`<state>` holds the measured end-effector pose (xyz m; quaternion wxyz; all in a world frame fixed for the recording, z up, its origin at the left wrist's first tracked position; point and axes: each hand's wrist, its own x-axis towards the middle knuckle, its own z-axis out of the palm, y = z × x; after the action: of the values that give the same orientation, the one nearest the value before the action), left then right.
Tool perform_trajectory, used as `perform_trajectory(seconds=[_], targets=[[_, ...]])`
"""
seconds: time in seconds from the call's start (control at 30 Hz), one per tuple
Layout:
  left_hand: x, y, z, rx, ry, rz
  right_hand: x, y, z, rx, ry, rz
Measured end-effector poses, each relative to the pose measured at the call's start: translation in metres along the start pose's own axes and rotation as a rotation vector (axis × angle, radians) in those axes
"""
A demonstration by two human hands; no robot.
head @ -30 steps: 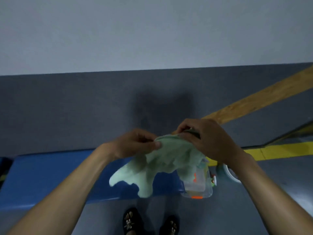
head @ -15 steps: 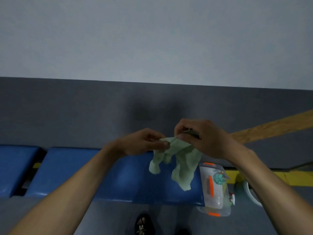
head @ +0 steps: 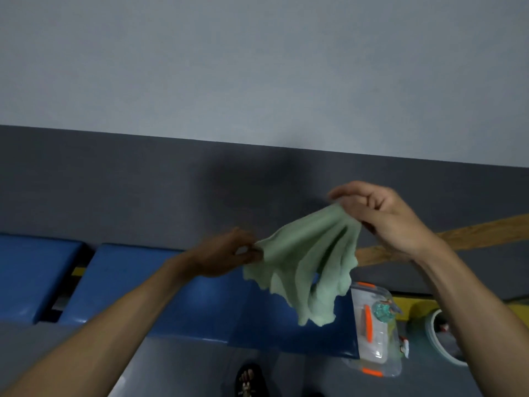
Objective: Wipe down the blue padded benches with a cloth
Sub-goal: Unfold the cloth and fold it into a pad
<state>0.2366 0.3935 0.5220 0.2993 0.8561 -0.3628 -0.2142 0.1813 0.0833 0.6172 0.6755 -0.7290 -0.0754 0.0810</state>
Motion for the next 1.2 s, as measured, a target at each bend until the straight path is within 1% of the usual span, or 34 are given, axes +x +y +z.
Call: perform_trajectory(seconds=[0.07, 0.1, 0.17, 0.2, 0.27, 0.33, 0.4, 0.43, 0.47, 0.5, 0.53, 0.63, 0.7, 0.73, 0.8, 0.9, 1.1, 1.13, 1.2], targets=[[-0.005, -0.011, 0.000, -0.194, 0.039, -0.056, 0.002, 0.004, -0.004, 0.159, 0.082, 0.037], [-0.007, -0.019, -0.002, -0.274, 0.062, -0.097, 0.002, 0.008, -0.007, 0.180, 0.111, 0.058], [-0.011, -0.033, -0.008, -0.309, 0.102, -0.166, 0.000, 0.018, -0.015, 0.156, 0.126, 0.086], [-0.013, -0.040, -0.012, -0.282, 0.125, -0.180, -0.001, 0.023, -0.020, 0.134, 0.115, 0.102], [-0.012, -0.045, -0.020, -0.301, 0.194, -0.223, -0.003, 0.032, -0.028, 0.032, 0.073, 0.151], [-0.010, -0.045, -0.029, -0.393, 0.330, -0.266, -0.005, 0.043, -0.033, -0.101, 0.001, 0.233], [-0.008, -0.044, -0.043, -0.477, 0.485, -0.214, -0.006, 0.051, -0.029, -0.251, -0.056, 0.307], [-0.008, -0.041, -0.050, -0.529, 0.515, -0.163, -0.006, 0.057, -0.027, -0.336, -0.075, 0.323], [-0.008, -0.034, -0.055, -0.576, 0.509, -0.115, -0.006, 0.061, -0.023, -0.415, -0.092, 0.323], [-0.007, -0.025, -0.059, -0.629, 0.463, -0.079, -0.004, 0.064, -0.017, -0.452, -0.109, 0.308], [-0.003, -0.016, -0.058, -0.674, 0.393, -0.057, -0.001, 0.064, -0.008, -0.439, -0.127, 0.273], [0.017, 0.018, -0.040, -0.757, 0.128, 0.015, 0.012, 0.052, 0.026, -0.254, -0.142, 0.170], [0.033, 0.031, -0.025, -0.763, 0.017, -0.001, 0.023, 0.043, 0.044, -0.214, -0.132, 0.097], [0.039, 0.034, -0.019, -0.738, -0.005, 0.003, 0.027, 0.041, 0.048, -0.200, -0.121, 0.079], [0.045, 0.036, -0.015, -0.691, 0.031, 0.019, 0.031, 0.043, 0.048, -0.153, -0.082, 0.092], [0.045, 0.033, -0.021, -0.744, 0.173, 0.003, 0.024, 0.061, 0.038, -0.125, -0.070, 0.166], [0.040, 0.034, -0.027, -0.795, 0.197, 0.018, 0.003, 0.102, 0.049, -0.228, -0.100, 0.335], [0.039, 0.033, -0.028, -0.811, 0.216, 0.015, 0.000, 0.106, 0.052, -0.205, -0.089, 0.360], [0.037, 0.029, -0.031, -0.848, 0.247, 0.003, -0.004, 0.112, 0.056, -0.018, -0.017, 0.387]])
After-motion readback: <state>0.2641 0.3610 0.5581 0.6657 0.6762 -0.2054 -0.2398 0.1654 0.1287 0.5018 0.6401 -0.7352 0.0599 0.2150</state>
